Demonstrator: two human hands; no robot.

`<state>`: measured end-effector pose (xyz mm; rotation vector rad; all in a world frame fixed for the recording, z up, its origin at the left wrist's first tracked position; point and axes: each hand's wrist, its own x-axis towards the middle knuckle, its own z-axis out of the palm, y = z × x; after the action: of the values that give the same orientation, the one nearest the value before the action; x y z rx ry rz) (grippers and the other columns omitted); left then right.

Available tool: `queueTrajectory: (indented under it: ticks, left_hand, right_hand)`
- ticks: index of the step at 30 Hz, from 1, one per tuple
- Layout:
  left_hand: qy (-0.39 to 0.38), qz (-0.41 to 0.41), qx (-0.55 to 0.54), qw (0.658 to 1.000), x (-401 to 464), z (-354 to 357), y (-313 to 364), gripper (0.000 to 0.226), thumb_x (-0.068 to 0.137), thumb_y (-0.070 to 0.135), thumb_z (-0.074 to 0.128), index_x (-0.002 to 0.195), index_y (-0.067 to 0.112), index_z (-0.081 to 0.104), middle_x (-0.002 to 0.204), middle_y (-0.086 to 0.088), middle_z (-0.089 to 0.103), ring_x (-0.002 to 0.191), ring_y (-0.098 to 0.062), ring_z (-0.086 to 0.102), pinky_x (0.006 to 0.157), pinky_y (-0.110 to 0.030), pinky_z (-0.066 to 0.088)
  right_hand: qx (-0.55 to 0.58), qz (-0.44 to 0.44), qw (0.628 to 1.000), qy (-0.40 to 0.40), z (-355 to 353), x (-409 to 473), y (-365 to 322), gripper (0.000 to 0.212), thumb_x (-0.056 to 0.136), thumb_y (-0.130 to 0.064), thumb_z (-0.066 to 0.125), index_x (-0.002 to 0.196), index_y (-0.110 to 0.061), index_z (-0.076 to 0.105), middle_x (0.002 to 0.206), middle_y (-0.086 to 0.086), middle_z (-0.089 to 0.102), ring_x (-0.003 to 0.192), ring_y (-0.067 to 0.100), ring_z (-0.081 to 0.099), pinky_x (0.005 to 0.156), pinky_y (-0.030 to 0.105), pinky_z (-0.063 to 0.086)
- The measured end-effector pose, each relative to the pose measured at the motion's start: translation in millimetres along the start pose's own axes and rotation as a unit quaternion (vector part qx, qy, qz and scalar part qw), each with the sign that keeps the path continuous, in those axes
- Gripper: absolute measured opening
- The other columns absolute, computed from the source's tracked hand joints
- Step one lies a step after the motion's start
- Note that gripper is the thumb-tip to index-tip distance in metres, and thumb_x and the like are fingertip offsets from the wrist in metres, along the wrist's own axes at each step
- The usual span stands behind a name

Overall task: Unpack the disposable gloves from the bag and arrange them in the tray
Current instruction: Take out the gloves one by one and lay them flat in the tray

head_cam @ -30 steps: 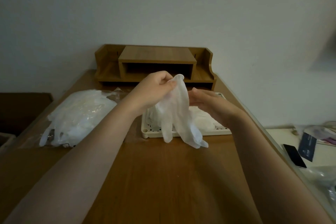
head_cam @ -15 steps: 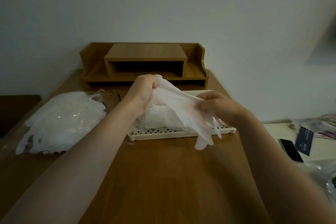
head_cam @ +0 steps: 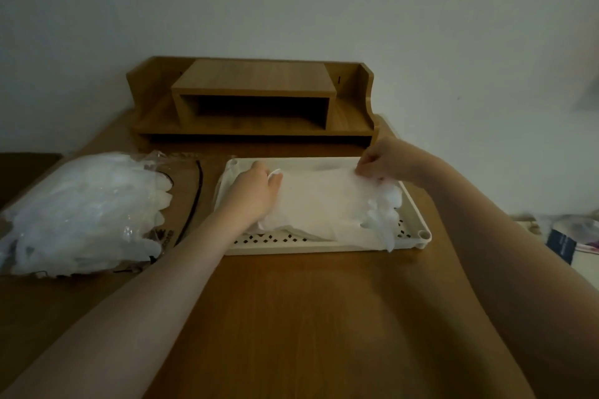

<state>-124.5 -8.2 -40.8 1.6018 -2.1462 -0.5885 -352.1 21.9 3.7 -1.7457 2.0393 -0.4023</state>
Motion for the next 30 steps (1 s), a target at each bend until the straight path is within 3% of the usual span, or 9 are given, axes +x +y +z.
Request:
queueTrajectory:
  ticks: [6, 8, 11, 13, 16, 19, 23, 28, 30]
  left_hand:
    - [0.073, 0.002, 0.072, 0.995, 9.0, -1.2, -9.1, 0.042, 0.101, 0.034, 0.033, 0.126, 0.002, 0.042, 0.075, 0.002, 0.043, 0.064, -0.016, 0.048, 0.053, -0.031, 0.037]
    - [0.08, -0.001, 0.097, 0.992, 10.8, -0.9, -9.6, 0.044, 0.101, 0.036, 0.033, 0.127, 0.001, 0.04, 0.075, 0.001, 0.044, 0.062, -0.015, 0.049, 0.048, -0.028, 0.035]
    - [0.091, 0.002, 0.104, 0.99, 7.3, -4.0, -6.0, 0.048, 0.098, 0.041, 0.04, 0.129, 0.005, 0.037, 0.085, -0.001, 0.052, 0.066, -0.015, 0.052, 0.049, -0.026, 0.039]
    - [0.125, 0.046, 0.142, 0.981, 3.8, -4.6, -5.1, 0.054, 0.096, 0.039, 0.046, 0.137, 0.007, 0.032, 0.125, -0.011, 0.049, 0.105, -0.025, 0.053, 0.078, -0.031, 0.048]
    - [0.15, 0.177, 0.184, 0.955, -3.3, -1.4, 5.6, 0.051, 0.098, 0.024, 0.044, 0.144, 0.009, 0.029, 0.151, -0.009, 0.025, 0.14, -0.025, 0.02, 0.113, -0.036, 0.022]
    - [0.041, 0.264, 0.183, 0.946, -8.5, 12.4, 16.2, 0.047, 0.102, 0.018, 0.034, 0.147, 0.011, 0.025, 0.157, -0.004, 0.017, 0.146, -0.019, 0.005, 0.117, -0.033, 0.004]
    - [-0.12, 0.226, 0.207, 0.944, -5.7, 27.0, 5.9, 0.056, 0.103, 0.038, 0.02, 0.151, 0.015, 0.007, 0.16, -0.004, 0.0, 0.146, -0.018, -0.003, 0.116, -0.032, -0.002]
    - [-0.162, 0.157, 0.21, 0.951, 2.0, 27.3, -13.0, 0.063, 0.098, 0.054, 0.014, 0.152, 0.025, -0.001, 0.159, -0.003, -0.012, 0.146, -0.021, -0.01, 0.116, -0.037, -0.006]
    - [-0.166, 0.161, 0.223, 0.947, 2.6, 25.9, -16.3, 0.064, 0.097, 0.056, 0.014, 0.151, 0.027, -0.004, 0.158, -0.002, -0.014, 0.145, -0.021, -0.012, 0.117, -0.037, -0.007]
  right_hand:
    - [0.008, -0.025, 0.995, 0.092, 11.2, 18.0, -5.1, 0.007, 0.09, -0.019, 0.06, 0.088, -0.013, 0.065, 0.078, -0.002, 0.059, 0.07, 0.012, 0.057, 0.054, 0.012, 0.04]
    - [-0.022, -0.024, 0.994, 0.108, 19.6, 21.2, -5.6, 0.013, 0.09, -0.023, 0.061, 0.099, -0.014, 0.063, 0.089, -0.002, 0.06, 0.085, 0.018, 0.06, 0.066, 0.015, 0.043]
    - [-0.03, -0.032, 0.993, 0.111, 28.8, 10.7, -6.9, 0.056, 0.087, -0.046, 0.06, 0.133, -0.016, 0.048, 0.131, 0.003, 0.053, 0.122, 0.025, 0.049, 0.097, 0.032, 0.042]
    - [-0.048, -0.062, 0.994, 0.075, 32.3, -4.0, -6.9, 0.071, 0.084, -0.057, 0.057, 0.142, -0.021, 0.038, 0.148, 0.001, 0.037, 0.137, 0.024, 0.032, 0.112, 0.045, 0.029]
    - [-0.115, -0.088, 0.989, -0.012, 36.3, -19.7, 0.7, 0.069, 0.089, -0.045, 0.059, 0.147, -0.026, 0.028, 0.156, -0.003, 0.022, 0.144, 0.02, 0.013, 0.119, 0.047, 0.009]
    - [-0.09, -0.069, 0.992, -0.047, 39.3, -25.8, 4.1, 0.065, 0.093, -0.023, 0.056, 0.148, -0.026, 0.022, 0.158, -0.003, 0.016, 0.145, 0.018, 0.008, 0.118, 0.044, 0.005]
    - [-0.148, -0.056, 0.986, -0.048, 50.5, -25.3, 8.4, 0.066, 0.094, -0.016, 0.049, 0.15, -0.027, 0.018, 0.159, -0.004, 0.013, 0.147, 0.017, 0.003, 0.118, 0.045, -0.002]
    - [-0.395, -0.104, 0.91, 0.073, 50.9, -26.5, 10.6, 0.077, 0.091, -0.003, 0.047, 0.151, -0.029, 0.006, 0.16, -0.002, 0.005, 0.147, 0.021, -0.009, 0.114, 0.055, -0.011]
    - [-0.453, -0.11, 0.883, 0.052, 50.3, -30.3, 12.5, 0.079, 0.092, -0.007, 0.049, 0.151, -0.031, 0.002, 0.16, 0.002, -0.006, 0.145, 0.027, -0.017, 0.113, 0.059, -0.009]
